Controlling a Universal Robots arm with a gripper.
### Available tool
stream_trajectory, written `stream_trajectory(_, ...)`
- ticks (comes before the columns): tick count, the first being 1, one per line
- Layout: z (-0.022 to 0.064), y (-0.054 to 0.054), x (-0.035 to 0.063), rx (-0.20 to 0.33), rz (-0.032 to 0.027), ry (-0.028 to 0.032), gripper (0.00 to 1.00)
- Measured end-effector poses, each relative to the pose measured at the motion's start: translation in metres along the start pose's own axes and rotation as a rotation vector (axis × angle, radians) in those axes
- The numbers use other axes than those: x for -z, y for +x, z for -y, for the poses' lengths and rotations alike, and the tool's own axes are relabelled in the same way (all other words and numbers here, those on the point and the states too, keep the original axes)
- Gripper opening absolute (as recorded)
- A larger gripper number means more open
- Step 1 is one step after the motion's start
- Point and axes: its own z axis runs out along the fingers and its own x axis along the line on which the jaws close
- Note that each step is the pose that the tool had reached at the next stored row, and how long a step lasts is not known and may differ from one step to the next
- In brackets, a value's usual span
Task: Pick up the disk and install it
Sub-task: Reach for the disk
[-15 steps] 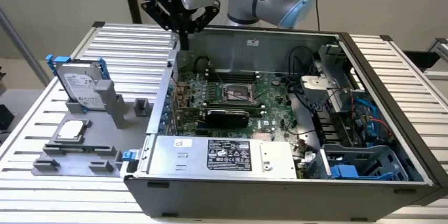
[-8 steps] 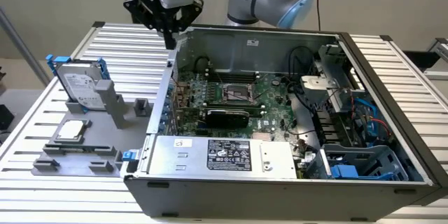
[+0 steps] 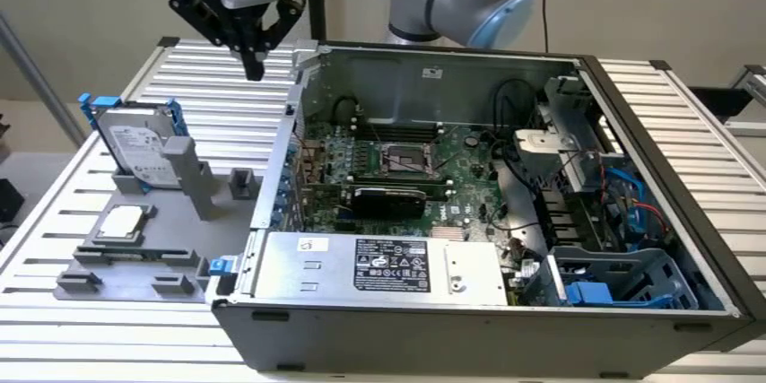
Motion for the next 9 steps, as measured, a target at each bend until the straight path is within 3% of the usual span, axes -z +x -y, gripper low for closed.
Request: stream_trajectory(9, -0.0111, 0.042, -0.0054, 0.0, 0.0007, 0.0081, 0.0)
